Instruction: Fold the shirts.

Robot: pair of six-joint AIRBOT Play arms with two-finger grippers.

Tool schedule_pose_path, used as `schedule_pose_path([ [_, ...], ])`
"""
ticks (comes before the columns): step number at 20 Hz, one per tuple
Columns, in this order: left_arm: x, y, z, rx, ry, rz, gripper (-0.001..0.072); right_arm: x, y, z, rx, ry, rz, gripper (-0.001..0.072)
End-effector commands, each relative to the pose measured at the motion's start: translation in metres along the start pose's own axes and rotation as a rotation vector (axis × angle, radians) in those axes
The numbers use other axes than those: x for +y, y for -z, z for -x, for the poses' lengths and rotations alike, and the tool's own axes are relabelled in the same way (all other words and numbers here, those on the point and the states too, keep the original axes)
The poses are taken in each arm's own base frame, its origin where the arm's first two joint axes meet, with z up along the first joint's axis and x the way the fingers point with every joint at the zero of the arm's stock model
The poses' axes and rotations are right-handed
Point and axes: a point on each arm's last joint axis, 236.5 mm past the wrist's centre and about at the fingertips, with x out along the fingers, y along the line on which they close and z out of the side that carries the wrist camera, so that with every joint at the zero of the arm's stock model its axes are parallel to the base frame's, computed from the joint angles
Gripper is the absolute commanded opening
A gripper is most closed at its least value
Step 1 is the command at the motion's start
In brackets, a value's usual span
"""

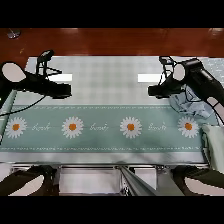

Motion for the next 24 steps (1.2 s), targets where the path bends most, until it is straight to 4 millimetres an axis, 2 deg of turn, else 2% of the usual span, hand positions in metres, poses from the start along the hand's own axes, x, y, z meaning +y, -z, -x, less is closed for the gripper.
schedule_pose_path([
  [1, 0.0, 0.0, 0.0, 0.0, 0.0, 0.0, 0.0023, 0.0, 0.0, 0.0, 0.0, -0.001, 0.001, 0.0026],
  [12, 0.0, 0.0, 0.0, -0.001, 0.0, 0.0, 0.0023, 0.0, 0.0, 0.0, -0.002, -0.001, 0.001, 0.0026],
  [15, 0.0, -0.003, 0.0, -0.012, -0.001, 0.0, 0.0023, 0.003, -0.01, 0.0, -0.042, -0.011, 0.001, 0.0025],
  [18, 0.004, -0.04, 0.003, -0.17, -0.018, 0.0, 0.0023, 0.007, -0.025, 0.002, -0.106, -0.027, -0.006, 0.0025],
  [20, 0.006, -0.055, 0.007, -0.237, -0.024, 0.0, 0.0023, 0.008, -0.029, 0.002, -0.121, -0.032, -0.006, 0.0026],
  [21, 0.007, -0.063, 0.008, -0.268, -0.028, 0.0, 0.0024, 0.01, -0.038, 0.003, -0.161, -0.04, -0.004, 0.0026],
  [23, 0.011, -0.086, 0.01, -0.362, -0.041, 0.004, 0.0026, 0.003, -0.075, 0.011, -0.32, -0.001, 0.055, 0.0026],
  [24, 0.014, -0.095, 0.01, -0.397, -0.047, 0.007, 0.01, 0.0, -0.085, 0.018, -0.368, 0.014, 0.071, 0.0026],
])
